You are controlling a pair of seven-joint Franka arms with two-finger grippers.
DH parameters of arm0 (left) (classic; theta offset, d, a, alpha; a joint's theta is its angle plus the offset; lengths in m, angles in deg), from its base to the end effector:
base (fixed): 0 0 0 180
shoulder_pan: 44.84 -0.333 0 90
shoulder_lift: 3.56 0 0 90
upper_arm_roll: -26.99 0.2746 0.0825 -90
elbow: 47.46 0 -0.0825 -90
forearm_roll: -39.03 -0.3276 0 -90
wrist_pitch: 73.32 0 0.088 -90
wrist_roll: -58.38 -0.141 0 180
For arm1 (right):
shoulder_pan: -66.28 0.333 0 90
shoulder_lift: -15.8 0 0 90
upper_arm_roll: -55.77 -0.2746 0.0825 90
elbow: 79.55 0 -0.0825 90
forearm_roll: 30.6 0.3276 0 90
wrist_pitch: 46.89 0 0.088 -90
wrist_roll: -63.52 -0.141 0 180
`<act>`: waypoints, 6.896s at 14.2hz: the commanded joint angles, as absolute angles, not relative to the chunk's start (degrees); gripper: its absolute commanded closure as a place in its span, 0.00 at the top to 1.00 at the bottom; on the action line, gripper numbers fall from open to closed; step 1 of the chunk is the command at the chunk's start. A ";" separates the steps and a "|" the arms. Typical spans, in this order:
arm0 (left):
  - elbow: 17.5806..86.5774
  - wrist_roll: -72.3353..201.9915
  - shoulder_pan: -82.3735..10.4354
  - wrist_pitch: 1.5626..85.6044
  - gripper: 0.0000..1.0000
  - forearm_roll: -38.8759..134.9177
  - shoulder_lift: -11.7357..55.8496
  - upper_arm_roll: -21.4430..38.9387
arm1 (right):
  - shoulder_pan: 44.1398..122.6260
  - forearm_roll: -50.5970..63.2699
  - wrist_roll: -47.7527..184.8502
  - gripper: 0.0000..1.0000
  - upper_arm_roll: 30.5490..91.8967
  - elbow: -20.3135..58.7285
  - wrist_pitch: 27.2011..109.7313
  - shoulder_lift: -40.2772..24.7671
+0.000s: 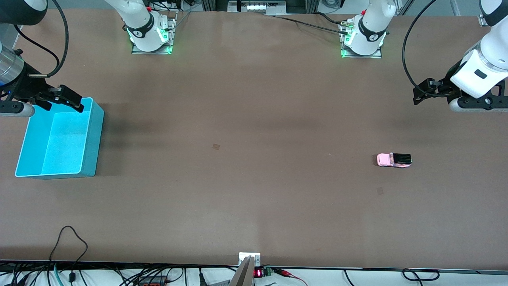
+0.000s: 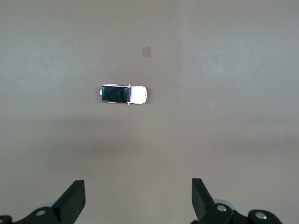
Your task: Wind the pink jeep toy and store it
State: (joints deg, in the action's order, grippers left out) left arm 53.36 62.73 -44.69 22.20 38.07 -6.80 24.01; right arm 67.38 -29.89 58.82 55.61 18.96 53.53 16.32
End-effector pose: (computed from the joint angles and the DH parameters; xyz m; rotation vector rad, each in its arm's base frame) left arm 0.4847 -0.0248 0.5063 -3.1191 -0.0304 0.0541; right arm 0.5096 0.0127 0.5074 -3.1250 0.0969 -0.0652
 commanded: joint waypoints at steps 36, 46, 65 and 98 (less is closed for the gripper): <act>66.34 -17.88 -51.17 45.64 1.00 33.32 5.12 24.35 | 67.60 -30.86 59.39 1.00 56.04 18.62 55.24 16.68; 67.33 -29.95 -52.67 66.94 1.00 33.23 22.44 24.52 | 67.87 -30.86 59.03 1.00 56.04 18.71 53.39 16.94; 66.89 -30.39 -52.93 68.72 0.14 33.32 26.58 24.52 | 67.87 -30.77 59.03 1.00 56.04 18.71 53.48 17.12; 50.30 -53.68 -69.99 51.44 1.00 32.88 33.79 23.82 | 67.87 -30.42 59.03 1.00 56.04 18.89 53.83 17.12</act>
State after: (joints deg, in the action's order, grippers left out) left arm 55.56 -53.31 -71.17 58.96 34.22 33.21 24.44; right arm 67.90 -30.01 59.02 56.21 18.87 54.24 16.48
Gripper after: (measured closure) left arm 0.225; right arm 0.000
